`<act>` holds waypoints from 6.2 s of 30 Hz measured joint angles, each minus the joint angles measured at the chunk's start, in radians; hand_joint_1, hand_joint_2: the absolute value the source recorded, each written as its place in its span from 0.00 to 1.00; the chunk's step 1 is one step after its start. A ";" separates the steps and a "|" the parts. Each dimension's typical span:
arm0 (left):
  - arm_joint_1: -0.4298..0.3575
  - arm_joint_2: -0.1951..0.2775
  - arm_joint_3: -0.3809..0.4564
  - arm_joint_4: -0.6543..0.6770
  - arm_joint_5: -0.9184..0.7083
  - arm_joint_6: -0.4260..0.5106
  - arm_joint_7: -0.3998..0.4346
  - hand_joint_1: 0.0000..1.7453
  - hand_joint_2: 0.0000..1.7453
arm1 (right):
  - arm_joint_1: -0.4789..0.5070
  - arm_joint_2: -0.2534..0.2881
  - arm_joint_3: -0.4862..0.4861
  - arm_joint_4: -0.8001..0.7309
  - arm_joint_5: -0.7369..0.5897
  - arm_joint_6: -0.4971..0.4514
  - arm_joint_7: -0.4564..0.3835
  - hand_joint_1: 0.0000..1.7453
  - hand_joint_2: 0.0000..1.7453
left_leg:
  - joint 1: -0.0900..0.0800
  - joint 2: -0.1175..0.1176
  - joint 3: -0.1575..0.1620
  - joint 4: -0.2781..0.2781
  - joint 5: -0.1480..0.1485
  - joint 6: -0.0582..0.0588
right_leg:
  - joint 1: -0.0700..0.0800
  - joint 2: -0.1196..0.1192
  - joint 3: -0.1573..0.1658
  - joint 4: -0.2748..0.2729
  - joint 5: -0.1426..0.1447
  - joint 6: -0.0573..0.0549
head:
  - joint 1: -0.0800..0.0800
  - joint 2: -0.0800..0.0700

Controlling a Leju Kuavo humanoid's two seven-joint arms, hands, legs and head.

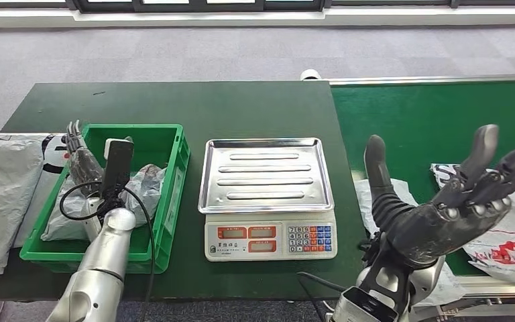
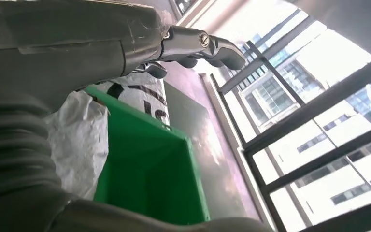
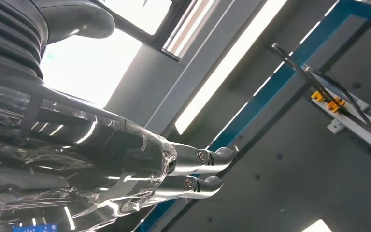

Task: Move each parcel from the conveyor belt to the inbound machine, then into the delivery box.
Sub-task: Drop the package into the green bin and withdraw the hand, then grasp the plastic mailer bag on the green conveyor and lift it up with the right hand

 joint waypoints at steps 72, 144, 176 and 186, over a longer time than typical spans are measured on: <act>0.576 0.038 -0.404 -0.867 0.695 -0.285 -0.208 0.00 1.00 | -0.246 -0.417 -0.460 1.087 -0.011 0.765 0.607 0.00 1.00 | 0.000 -0.004 -0.004 0.000 -0.002 0.002 | 0.000 -0.005 -0.002 -0.002 -0.002 0.002 | 0.000 0.000; 0.604 0.028 -0.387 -0.918 0.566 -0.269 -0.114 0.00 1.00 | -0.266 -0.556 -0.167 1.220 -0.074 1.107 0.631 1.00 1.00 | 0.000 -0.006 -0.003 0.001 -0.002 0.003 | 0.000 -0.007 -0.001 -0.002 -0.002 0.002 | 0.000 0.000; 0.750 -0.029 -0.343 -1.092 0.516 -0.247 -0.098 0.00 1.00 | -0.113 -0.386 -0.312 0.540 0.379 0.551 0.794 0.00 1.00 | 0.000 -0.005 -0.004 0.000 -0.002 0.003 | 0.000 -0.007 -0.002 -0.001 -0.003 0.002 | 0.000 0.000; 0.747 -0.032 -0.343 -1.092 0.516 -0.256 -0.091 0.00 1.00 | -0.051 -0.347 -0.330 0.420 0.369 0.700 0.723 0.00 1.00 | 0.000 -0.005 -0.004 0.000 -0.002 0.003 | 0.000 -0.007 -0.002 -0.001 -0.003 0.002 | 0.000 0.000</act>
